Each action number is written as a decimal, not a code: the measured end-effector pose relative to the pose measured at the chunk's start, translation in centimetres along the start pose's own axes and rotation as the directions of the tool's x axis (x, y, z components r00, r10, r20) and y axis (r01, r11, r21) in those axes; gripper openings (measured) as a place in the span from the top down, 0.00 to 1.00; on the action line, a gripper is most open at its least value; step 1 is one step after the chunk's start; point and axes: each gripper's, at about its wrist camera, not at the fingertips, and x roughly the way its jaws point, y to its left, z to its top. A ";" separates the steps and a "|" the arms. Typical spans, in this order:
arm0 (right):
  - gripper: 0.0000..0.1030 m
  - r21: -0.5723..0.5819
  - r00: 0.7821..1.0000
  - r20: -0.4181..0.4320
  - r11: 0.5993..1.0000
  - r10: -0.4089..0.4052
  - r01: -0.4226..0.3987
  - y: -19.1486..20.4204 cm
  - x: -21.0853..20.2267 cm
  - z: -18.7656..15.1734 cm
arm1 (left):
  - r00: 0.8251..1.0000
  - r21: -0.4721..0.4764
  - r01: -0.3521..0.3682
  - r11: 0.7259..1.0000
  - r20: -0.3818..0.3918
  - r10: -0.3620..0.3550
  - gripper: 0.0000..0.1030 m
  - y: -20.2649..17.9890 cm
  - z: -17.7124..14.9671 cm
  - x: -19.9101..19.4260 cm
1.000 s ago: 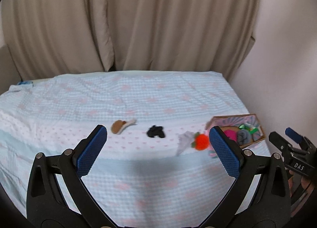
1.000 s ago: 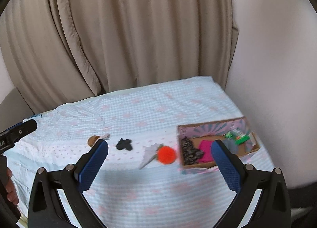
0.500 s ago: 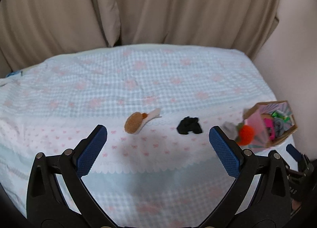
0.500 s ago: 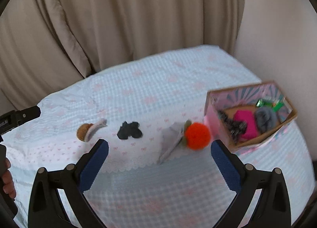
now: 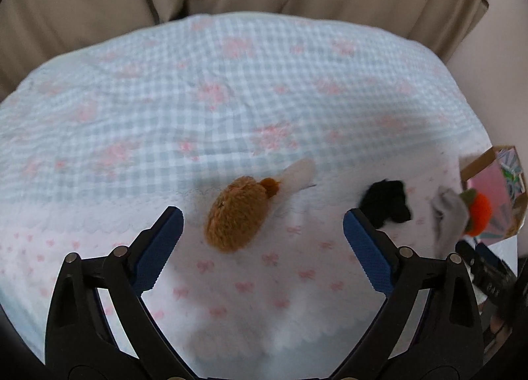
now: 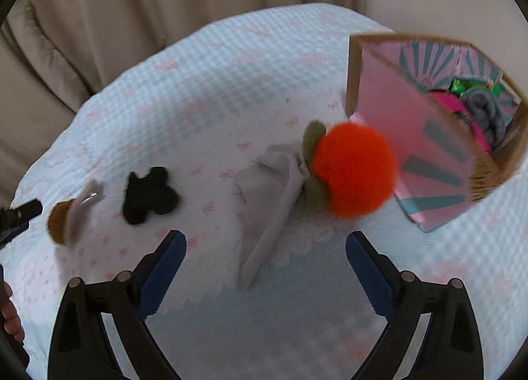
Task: Organize soft objects
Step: 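Move the right tool to the orange pompom while the left tool approaches the brown plush, then grasp the white cloth with the right tool while the left tool grasps the brown plush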
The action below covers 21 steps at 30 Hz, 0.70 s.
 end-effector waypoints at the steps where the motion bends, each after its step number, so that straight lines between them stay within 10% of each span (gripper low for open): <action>1: 0.25 0.001 1.000 -0.009 1.000 0.004 -0.004 0.0 0.9 0.0 | 1.000 0.006 0.008 1.000 -0.007 -0.008 0.09 0.3 0.0 0.9; 9: 0.32 0.002 1.000 0.002 1.000 -0.021 0.021 0.3 5.0 0.2 | 0.995 -0.063 0.100 0.993 -0.007 -0.100 0.15 3.0 -0.2 4.5; 14: 0.33 -0.042 0.998 0.030 0.998 -0.055 0.056 0.9 5.9 1.1 | 0.983 -0.139 0.176 0.975 -0.028 -0.181 0.41 3.9 -0.5 6.4; 21: 0.67 -0.097 0.996 0.041 0.992 -0.076 0.080 1.7 6.4 1.9 | 0.974 -0.189 0.220 0.957 -0.008 -0.226 0.55 4.3 -0.7 6.0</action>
